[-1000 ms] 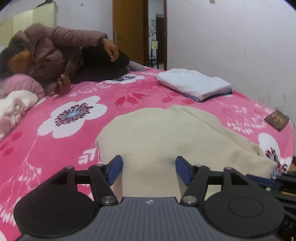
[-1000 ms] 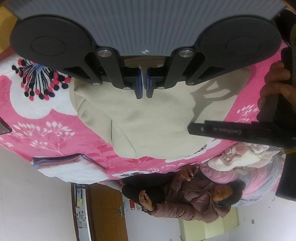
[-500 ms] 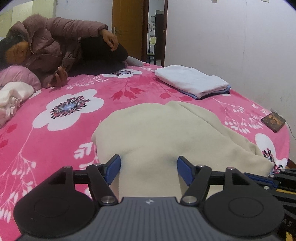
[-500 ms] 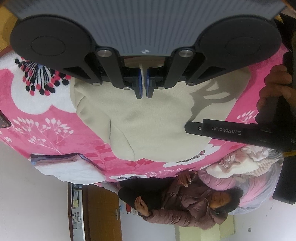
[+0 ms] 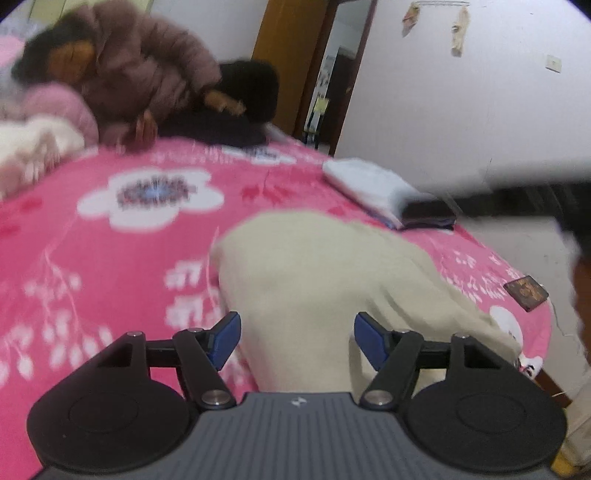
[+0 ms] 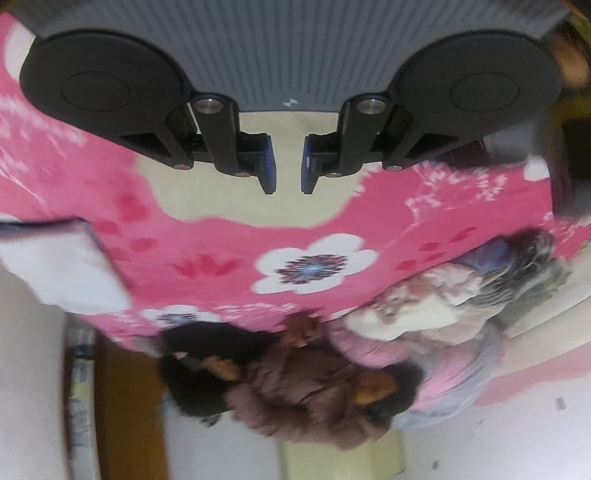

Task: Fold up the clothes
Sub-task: 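Move the open right gripper across over the beige garment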

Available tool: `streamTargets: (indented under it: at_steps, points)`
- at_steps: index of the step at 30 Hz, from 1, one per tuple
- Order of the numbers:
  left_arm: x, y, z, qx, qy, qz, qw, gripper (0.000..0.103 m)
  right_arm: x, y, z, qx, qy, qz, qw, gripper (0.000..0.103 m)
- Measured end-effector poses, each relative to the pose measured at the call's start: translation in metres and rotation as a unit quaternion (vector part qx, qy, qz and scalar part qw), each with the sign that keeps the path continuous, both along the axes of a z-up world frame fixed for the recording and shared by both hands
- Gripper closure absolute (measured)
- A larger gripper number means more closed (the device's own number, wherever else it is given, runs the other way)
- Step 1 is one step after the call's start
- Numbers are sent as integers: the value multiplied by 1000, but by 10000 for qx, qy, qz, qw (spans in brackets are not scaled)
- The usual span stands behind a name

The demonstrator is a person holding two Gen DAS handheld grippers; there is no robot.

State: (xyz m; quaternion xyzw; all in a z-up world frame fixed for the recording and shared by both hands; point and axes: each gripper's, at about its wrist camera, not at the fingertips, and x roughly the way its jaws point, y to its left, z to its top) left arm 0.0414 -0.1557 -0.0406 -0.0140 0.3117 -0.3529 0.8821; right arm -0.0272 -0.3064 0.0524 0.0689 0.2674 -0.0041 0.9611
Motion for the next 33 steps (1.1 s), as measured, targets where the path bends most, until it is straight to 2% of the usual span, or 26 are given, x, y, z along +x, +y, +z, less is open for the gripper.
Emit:
streamTargets:
  at_steps: [3, 10, 11, 13, 23, 24, 26, 30, 33]
  points:
    - [3, 4, -11, -130, 234, -55, 9996, 35, 49, 10, 0, 72, 254, 378, 9989, 89]
    - [9, 12, -24, -396, 578, -112, 9975, 35, 132, 3, -68, 50, 1223, 421, 9916, 92]
    - [10, 14, -24, -459, 648, -141, 9967, 35, 133, -2, -75, 239, 1132, 390, 9925, 92]
    - [10, 16, -26, -518, 716, -180, 9959, 35, 137, -2, -66, 260, 1265, 363, 9910, 92]
    - [13, 20, -24, -560, 751, -243, 9953, 34, 144, 14, -79, -59, 1040, 688, 9922, 92]
    - [13, 21, -22, -560, 713, -248, 9956, 34, 142, 11, -74, 63, 981, 608, 9933, 91]
    - [8, 25, -16, -467, 468, -192, 9976, 35, 129, 7, -58, 199, 764, 525, 9955, 91]
    - [-1, 27, 1, -356, -39, -76, 9993, 35, 82, -10, -21, 81, 209, 199, 9996, 91]
    - [-3, 11, 12, -164, -304, -140, 9993, 35, 49, -27, -15, -18, 130, -100, 9999, 91]
